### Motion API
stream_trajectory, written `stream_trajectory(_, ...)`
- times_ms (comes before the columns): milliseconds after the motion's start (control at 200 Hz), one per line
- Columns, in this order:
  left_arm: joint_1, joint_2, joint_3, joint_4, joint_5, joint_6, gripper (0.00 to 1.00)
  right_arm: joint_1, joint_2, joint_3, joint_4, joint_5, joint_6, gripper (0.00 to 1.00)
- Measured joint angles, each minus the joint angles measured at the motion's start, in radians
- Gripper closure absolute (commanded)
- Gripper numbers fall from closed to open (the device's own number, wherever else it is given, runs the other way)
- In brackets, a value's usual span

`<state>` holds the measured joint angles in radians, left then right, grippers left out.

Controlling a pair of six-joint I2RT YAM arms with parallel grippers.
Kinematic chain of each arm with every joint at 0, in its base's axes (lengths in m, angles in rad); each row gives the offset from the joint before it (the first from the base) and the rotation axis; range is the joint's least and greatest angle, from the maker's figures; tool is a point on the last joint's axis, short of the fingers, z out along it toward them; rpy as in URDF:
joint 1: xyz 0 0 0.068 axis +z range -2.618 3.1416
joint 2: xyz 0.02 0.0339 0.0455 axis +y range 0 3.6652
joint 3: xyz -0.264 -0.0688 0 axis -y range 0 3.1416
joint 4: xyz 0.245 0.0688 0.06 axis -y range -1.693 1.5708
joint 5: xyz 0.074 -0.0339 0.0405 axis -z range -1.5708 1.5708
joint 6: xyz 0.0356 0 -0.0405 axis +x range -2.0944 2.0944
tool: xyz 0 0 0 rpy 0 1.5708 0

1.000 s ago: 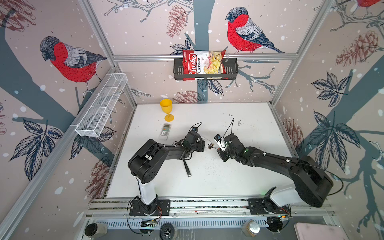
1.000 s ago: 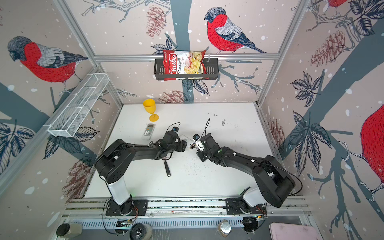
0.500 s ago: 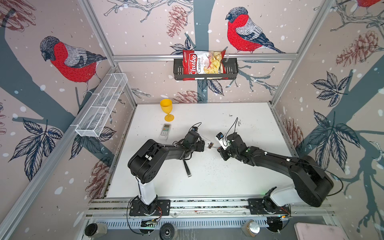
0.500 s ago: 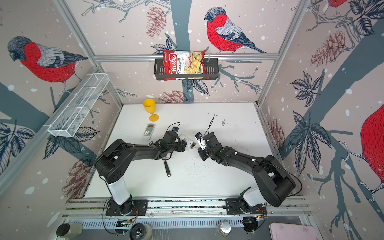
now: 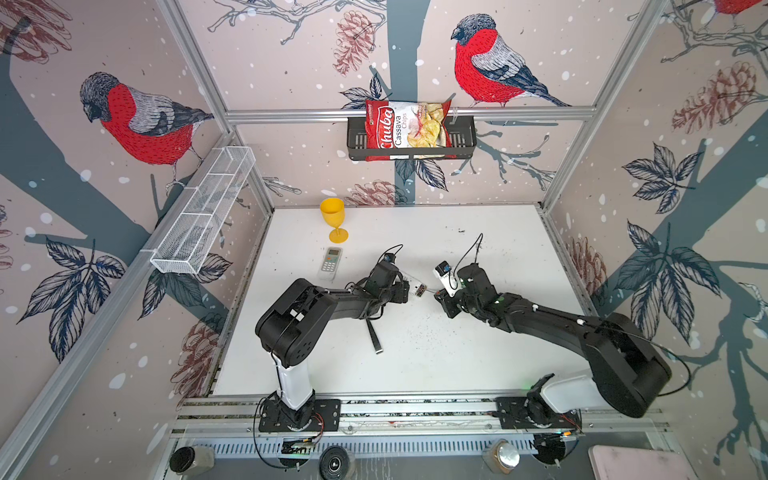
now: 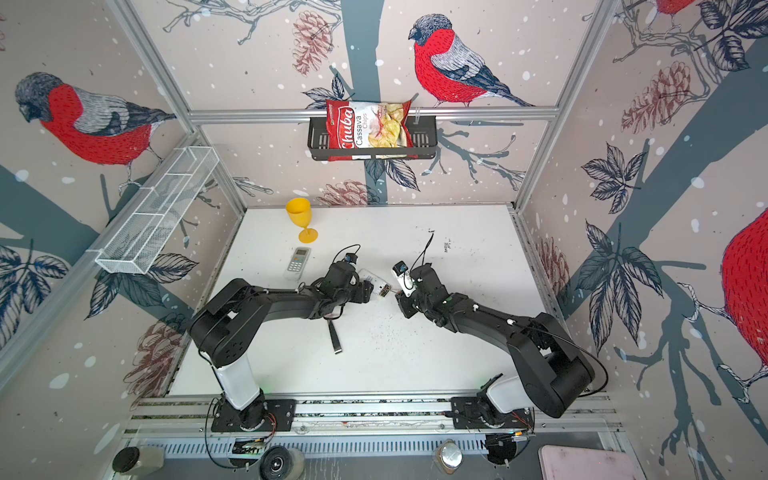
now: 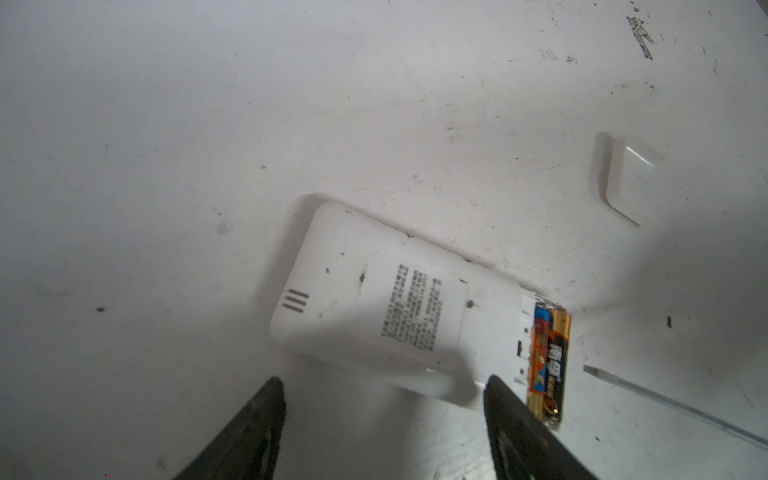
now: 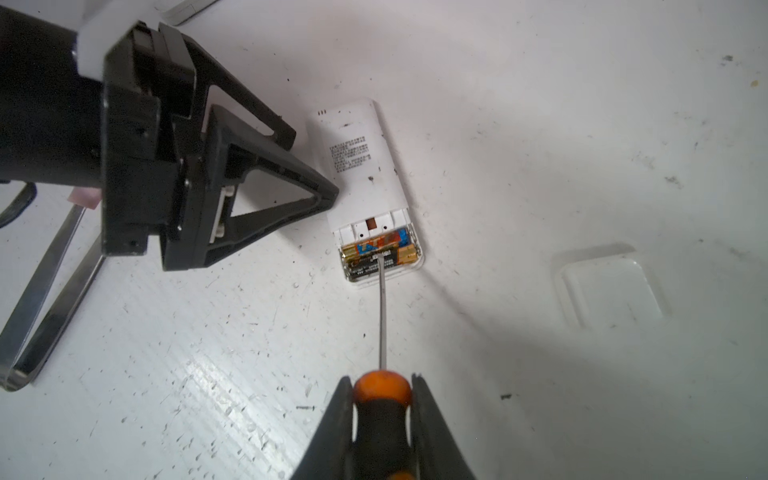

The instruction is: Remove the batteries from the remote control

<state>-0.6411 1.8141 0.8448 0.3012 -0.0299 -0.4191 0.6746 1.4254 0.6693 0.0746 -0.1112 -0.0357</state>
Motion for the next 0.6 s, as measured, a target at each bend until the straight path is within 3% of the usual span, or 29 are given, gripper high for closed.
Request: stream_trajectory(600, 0.001, -0.005, -0.001, 0.001, 0.000, -0.001, 0.26, -0.005, 0.013, -0.019, 0.002, -0.004, 0.008, 1.00)
